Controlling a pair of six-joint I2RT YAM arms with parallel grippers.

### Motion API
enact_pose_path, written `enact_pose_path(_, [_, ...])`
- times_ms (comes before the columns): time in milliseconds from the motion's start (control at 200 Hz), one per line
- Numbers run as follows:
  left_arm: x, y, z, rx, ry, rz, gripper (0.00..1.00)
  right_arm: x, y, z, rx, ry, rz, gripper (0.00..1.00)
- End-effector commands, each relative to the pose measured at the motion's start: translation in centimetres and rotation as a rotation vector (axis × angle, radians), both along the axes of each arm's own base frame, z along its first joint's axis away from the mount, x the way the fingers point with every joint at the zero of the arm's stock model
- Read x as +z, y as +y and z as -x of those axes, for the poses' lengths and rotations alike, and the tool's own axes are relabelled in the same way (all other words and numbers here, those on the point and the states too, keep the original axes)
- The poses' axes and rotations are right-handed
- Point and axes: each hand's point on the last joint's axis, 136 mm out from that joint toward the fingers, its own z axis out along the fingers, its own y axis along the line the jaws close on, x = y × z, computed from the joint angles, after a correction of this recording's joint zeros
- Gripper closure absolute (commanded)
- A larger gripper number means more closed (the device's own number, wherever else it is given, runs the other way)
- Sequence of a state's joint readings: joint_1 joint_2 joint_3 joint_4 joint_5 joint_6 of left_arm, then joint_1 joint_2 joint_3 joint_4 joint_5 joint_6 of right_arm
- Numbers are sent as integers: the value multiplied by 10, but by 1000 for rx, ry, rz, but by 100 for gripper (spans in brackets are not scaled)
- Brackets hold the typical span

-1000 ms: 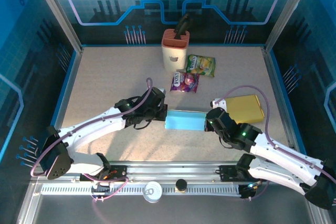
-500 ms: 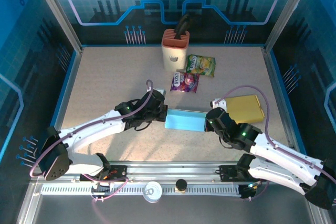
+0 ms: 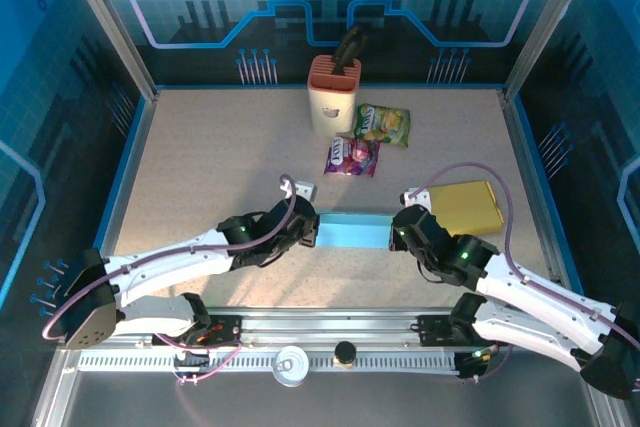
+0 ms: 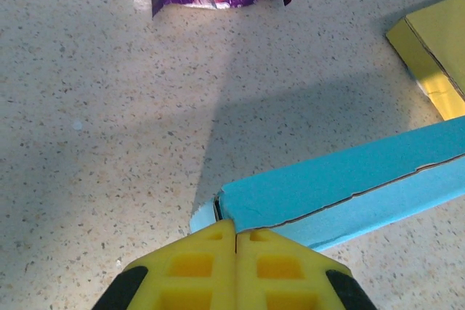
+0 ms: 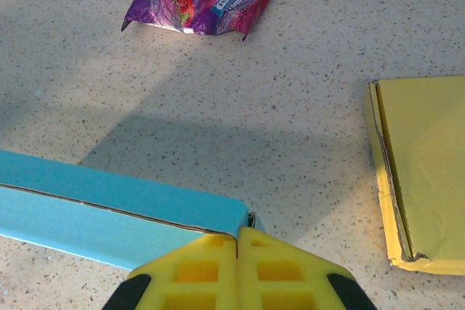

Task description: Fold the paper box

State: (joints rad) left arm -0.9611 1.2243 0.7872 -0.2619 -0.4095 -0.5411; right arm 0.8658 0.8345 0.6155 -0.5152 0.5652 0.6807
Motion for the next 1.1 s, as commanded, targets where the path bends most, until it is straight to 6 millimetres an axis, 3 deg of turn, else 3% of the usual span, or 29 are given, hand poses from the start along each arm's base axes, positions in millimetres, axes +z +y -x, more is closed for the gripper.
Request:
enact_pose_path(0, [-31,8,14,-14,38,-89,100,-7,14,11,72,62,-17,100])
enact_pose_path(640, [-27,13,21,127,101,15,100,-1,20,15,75,103,-65,97])
enact_pose_path(760, [-34,14,22,136,106,25,100,4,21,18,76,113,-93,87])
enact_pose_path(1096, [-33,19,21,182,75,22,100,27,25,35,-19,181,-364,38])
